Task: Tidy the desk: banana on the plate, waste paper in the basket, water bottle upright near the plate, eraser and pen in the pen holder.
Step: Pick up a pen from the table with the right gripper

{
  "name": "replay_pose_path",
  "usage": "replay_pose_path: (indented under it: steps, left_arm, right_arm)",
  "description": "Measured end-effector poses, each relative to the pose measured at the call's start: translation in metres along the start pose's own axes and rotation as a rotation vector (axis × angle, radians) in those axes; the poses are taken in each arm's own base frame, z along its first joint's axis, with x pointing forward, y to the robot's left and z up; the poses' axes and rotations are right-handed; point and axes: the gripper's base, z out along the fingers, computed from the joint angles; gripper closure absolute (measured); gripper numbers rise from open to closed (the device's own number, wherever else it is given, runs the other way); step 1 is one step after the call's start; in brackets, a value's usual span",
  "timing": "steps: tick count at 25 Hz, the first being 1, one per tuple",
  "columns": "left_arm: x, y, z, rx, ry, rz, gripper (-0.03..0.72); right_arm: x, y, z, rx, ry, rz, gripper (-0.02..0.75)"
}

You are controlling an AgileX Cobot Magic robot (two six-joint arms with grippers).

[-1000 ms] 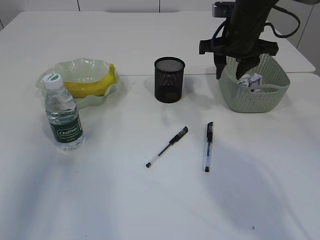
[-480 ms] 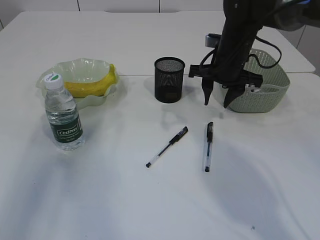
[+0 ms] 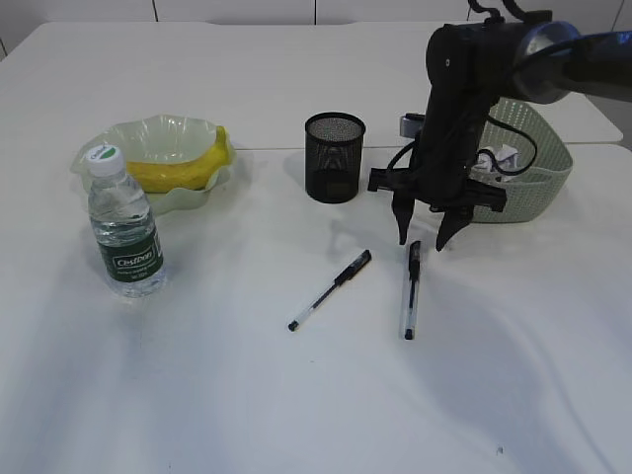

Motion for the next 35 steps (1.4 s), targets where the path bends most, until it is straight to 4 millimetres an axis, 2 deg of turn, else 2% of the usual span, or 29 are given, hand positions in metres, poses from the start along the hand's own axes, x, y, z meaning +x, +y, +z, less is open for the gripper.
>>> replay_pose_path:
  steps: [8,29,35]
  left_arm:
    - [0.000,0.000,0.000,0.000,0.000,0.000,0.183]
    - [0.000,0.000,0.000,0.000,0.000,0.000,0.183]
    - [0.000,0.000,0.000,0.000,0.000,0.000,0.183]
  right_arm:
    - [0.001,0.003,0.023,-0.018,0.061,0.020,0.369]
    - [0.000,0.001,0.023,0.008,0.045,0.010,0.369]
    - [0.000,0.000,0.034,0.018,0.063,0.011,0.369]
